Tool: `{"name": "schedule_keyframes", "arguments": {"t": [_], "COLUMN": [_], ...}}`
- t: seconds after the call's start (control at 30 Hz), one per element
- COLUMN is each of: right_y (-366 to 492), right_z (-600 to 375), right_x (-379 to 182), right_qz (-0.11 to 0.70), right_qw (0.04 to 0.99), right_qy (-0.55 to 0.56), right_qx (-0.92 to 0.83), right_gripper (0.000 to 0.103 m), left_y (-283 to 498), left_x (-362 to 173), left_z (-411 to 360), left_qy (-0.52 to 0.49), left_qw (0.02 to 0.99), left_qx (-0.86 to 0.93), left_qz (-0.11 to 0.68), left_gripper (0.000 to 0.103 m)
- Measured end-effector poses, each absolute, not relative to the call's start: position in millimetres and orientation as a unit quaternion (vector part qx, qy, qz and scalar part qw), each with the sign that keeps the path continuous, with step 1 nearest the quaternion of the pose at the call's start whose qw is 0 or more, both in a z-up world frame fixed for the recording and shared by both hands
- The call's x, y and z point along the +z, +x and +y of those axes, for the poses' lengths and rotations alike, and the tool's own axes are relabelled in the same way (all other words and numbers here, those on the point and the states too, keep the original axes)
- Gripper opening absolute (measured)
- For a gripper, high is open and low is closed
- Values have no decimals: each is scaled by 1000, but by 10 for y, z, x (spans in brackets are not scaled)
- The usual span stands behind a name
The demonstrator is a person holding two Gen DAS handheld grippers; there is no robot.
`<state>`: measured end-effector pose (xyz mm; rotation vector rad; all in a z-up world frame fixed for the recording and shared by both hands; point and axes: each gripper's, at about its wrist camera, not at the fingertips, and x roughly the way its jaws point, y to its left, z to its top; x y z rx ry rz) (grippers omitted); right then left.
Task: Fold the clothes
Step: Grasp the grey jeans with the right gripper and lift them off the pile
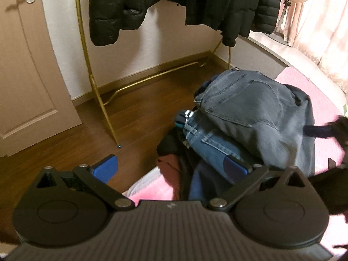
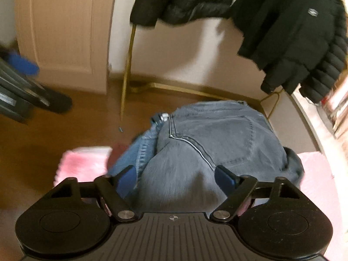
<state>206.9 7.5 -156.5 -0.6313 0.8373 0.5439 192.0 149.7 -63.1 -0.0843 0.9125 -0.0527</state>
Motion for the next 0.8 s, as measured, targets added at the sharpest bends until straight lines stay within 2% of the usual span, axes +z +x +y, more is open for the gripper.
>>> {"name": "schedule_keyframes", "arguments": {"t": [0.07,0.1,0.13,0.17,0.23,0.43,0.67,0.8], "right_y": [2196,2258,2284,2292,2307,2158,1570,925], "right_z": [109,118,103,74,-74,-828,-1824,-2272], "right_x": [-1718,-1790,-1812,-1808,-1664,-846,89,346], "right_qz": [406,412,413,412,411,373,318,295], "right_qw": [823,820,820,823,841,901,941,949], "right_qy": [-312,-318,-318,-314,-268,-107,23,69], "right_qx": [245,239,236,233,229,195,116,81], "right_gripper": [59,58,42,17,7,3,3,3], "left_y": [1975,1999,2024,2034,2052,2123,2099,1834], "left_x": [-686,-709,-732,-754,-787,-711,-508,-454], "left_z": [1564,1596,1628,1650,1669,1475,704,33], "left_qy": [-40,-41,-42,-45,-52,-48,57,132], "left_qw": [896,895,895,894,892,901,909,893], "left_qx": [-29,-31,-34,-37,-48,-105,-212,-298], "left_qz": [442,443,443,445,445,419,355,310], "left_gripper": [102,102,102,102,102,101,101,101]}}
